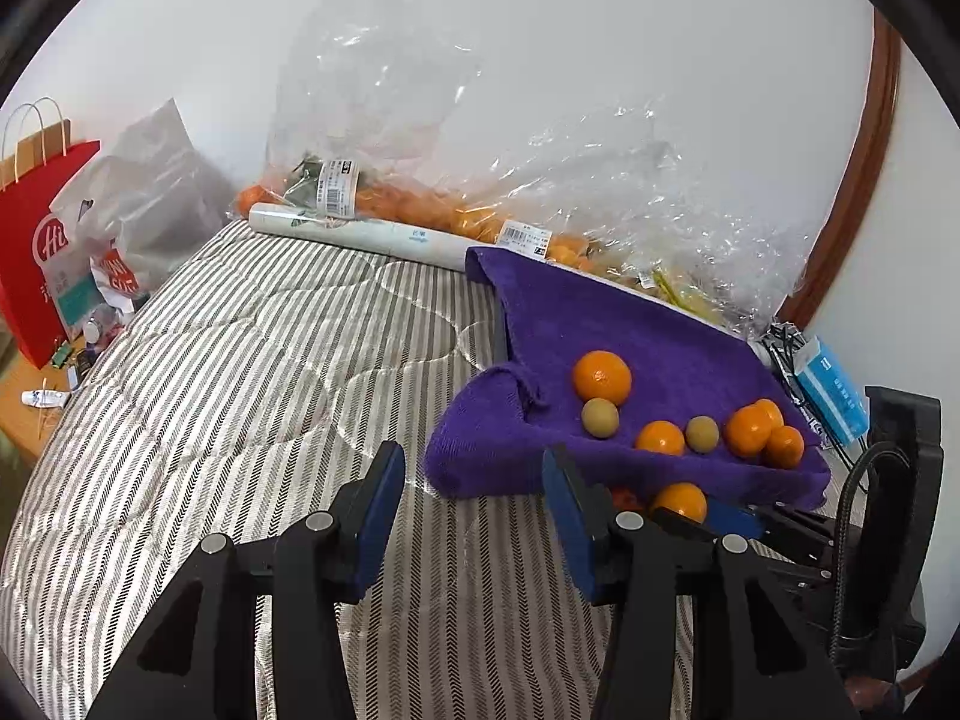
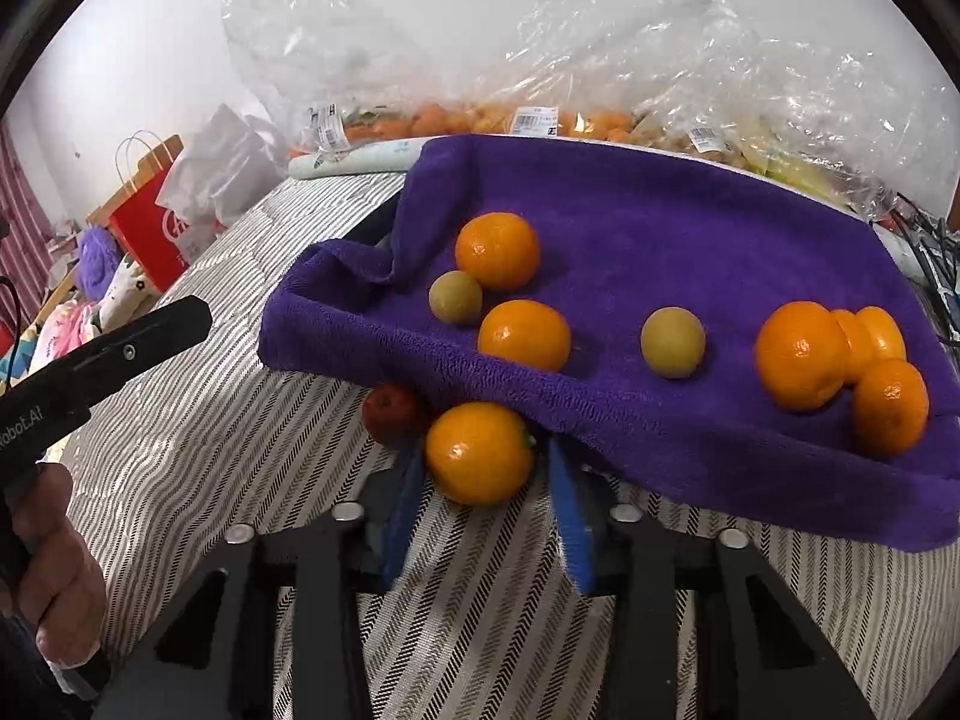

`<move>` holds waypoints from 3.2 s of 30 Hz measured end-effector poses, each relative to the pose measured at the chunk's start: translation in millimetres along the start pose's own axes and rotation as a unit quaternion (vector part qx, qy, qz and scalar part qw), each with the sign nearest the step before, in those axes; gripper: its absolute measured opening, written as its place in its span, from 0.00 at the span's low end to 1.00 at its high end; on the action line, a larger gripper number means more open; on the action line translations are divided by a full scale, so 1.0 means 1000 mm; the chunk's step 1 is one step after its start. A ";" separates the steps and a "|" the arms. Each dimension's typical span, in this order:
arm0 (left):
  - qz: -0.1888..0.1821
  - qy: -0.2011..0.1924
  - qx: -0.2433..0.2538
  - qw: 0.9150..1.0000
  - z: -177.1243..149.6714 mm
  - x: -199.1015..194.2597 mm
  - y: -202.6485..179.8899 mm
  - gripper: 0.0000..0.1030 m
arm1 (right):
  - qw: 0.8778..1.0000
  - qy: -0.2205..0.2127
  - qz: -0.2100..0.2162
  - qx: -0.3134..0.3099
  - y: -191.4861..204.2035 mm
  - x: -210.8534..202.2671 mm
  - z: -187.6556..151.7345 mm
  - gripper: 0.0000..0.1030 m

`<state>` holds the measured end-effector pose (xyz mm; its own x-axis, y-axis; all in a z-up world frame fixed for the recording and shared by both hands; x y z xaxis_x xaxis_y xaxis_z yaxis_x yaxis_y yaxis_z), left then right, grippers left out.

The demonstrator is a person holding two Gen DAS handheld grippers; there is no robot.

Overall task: Organize fruits
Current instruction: 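Grasp another orange from the bedspread with the right tool, then hold the orange in the right tool while the left tool approaches a small red fruit, then grasp the small red fruit with the left tool while the right tool holds the orange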

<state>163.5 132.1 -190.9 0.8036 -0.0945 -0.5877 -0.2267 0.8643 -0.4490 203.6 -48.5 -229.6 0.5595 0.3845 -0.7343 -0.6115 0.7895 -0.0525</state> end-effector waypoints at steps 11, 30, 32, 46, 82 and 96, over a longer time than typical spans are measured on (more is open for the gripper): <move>0.009 0.002 0.016 1.000 -0.003 0.004 -0.004 0.44 | 0.999 -0.036 -0.028 0.014 -0.017 -0.027 -0.011 0.34; 0.014 0.012 0.042 0.999 -0.011 0.010 -0.011 0.44 | 0.992 -0.046 -0.111 0.028 -0.064 -0.076 -0.052 0.34; 0.016 0.017 0.046 0.999 -0.013 0.013 -0.012 0.44 | 0.991 -0.048 -0.118 0.028 -0.070 -0.078 -0.054 0.34; 0.015 0.059 0.067 0.996 -0.027 0.032 -0.020 0.41 | 0.989 -0.083 -0.098 0.080 -0.095 -0.081 -0.063 0.34; 0.050 0.104 0.162 0.980 -0.048 0.073 -0.087 0.36 | 0.991 -0.056 -0.110 0.051 -0.086 -0.078 -0.066 0.34; -0.023 0.110 0.138 0.984 -0.046 0.062 -0.088 0.24 | 0.993 -0.057 -0.088 0.062 -0.090 -0.075 -0.068 0.34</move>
<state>207.9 27.6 -219.0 0.6641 -0.2153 -0.7160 -0.0101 0.9550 -0.2965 178.5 -181.3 -215.5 0.7156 0.2810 -0.6395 -0.4284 0.8996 -0.0841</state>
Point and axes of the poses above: each gripper's, at about its wrist camera, not at the fingertips, and x roughly the way its jaws point, y to its left, z to its top, the point moved 3 cm from there along x, roughly the way its jaws point, and after that the axes turned 15 degrees about -x, right-handed, at the moved point
